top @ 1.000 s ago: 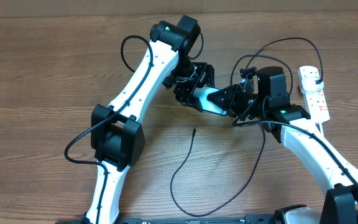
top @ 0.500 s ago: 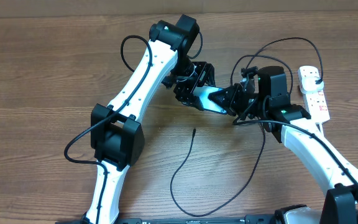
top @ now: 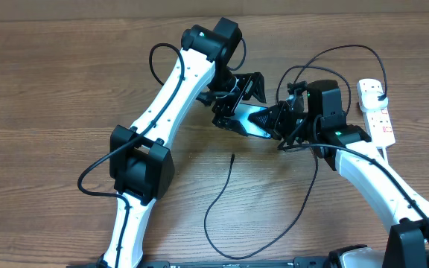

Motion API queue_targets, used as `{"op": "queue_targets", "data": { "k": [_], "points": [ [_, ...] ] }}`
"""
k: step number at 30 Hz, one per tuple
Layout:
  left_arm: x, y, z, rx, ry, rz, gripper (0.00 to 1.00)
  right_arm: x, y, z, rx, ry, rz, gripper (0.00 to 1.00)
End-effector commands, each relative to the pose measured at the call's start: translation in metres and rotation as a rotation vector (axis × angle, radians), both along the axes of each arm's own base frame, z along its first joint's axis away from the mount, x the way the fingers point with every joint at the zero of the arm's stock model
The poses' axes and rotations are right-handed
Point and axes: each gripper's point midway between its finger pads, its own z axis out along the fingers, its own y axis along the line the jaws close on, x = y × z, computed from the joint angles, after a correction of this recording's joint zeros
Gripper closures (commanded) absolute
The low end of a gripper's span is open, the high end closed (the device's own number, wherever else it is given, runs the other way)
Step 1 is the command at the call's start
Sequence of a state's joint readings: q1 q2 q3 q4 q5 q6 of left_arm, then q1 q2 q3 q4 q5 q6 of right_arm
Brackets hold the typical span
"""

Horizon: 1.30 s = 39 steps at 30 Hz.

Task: Plug charger to phone and switch on socket
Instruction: 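Open the left gripper, releasing the phone to the right gripper, then rotate and reposition the left gripper beside the held phone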

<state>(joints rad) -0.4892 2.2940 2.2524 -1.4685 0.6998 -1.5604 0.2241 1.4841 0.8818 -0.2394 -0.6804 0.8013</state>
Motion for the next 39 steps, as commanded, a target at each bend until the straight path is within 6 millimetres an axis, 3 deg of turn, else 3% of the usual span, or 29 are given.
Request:
{"op": "queue_targets", "data": {
  "k": [1, 8, 16, 28, 32, 36, 39],
  "points": [
    [0.011, 0.008, 0.005, -0.040, -0.106, -0.081, 0.00, 0.004, 0.001, 0.011, 0.010, -0.036, 0.019, 0.96],
    [0.033, 0.040, 0.006, -0.078, -0.210, -0.141, 0.00, 0.008, -0.017, 0.007, 0.005, -0.005, -0.031, 0.96],
    [0.051, 0.083, 0.000, -0.001, -0.248, -0.119, 0.00, 0.000, -0.026, 0.010, 0.174, 0.255, -0.148, 0.96],
    [0.061, 0.088, 0.001, 0.039, -0.309, -0.119, 0.00, 0.003, -0.025, 0.012, 0.291, 0.469, -0.302, 0.96],
    [0.077, 0.087, -0.003, 0.090, -0.401, -0.130, 0.00, 0.004, -0.026, 0.012, 0.281, 0.453, -0.301, 0.96],
    [0.091, 0.098, -0.012, 0.227, -0.481, -0.151, 0.00, 0.006, -0.029, 0.009, 0.256, 0.425, -0.309, 0.96],
    [0.103, 0.094, -0.009, 0.219, -0.536, -0.143, 0.00, 0.008, -0.032, 0.007, 0.243, 0.418, -0.327, 0.96]
  ]
}}
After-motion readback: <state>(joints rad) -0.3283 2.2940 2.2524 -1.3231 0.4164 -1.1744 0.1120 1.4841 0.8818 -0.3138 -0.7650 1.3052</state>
